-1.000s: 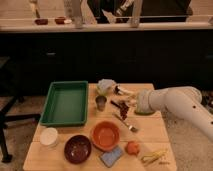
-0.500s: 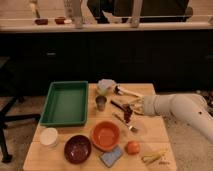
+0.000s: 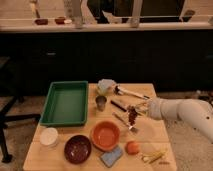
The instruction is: Place grapes in table surface
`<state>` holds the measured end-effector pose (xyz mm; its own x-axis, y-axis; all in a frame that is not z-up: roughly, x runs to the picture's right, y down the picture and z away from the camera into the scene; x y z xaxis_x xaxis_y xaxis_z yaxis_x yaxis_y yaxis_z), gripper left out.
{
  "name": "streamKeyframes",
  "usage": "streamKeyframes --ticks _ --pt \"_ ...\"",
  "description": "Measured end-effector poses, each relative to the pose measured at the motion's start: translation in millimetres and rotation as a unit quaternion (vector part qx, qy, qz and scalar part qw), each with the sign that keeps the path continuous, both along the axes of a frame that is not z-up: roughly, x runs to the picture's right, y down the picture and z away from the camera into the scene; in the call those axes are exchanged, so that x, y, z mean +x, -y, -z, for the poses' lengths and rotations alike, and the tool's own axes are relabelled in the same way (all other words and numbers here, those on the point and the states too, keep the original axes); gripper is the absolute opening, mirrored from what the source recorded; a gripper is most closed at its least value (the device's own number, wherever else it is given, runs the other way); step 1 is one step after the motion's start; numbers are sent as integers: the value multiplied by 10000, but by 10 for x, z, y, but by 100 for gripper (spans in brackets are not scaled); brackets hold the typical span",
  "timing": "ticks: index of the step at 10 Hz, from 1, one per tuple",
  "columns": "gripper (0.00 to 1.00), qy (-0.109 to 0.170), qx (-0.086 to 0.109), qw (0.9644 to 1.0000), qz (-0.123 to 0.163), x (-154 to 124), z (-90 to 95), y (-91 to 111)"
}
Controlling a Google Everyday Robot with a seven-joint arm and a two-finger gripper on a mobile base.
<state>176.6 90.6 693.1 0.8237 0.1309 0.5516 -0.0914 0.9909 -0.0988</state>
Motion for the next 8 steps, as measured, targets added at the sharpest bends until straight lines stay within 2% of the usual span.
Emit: streamKeyframes --ticks 8 --pt "0 38 -55 9999 -147 342 -119 52"
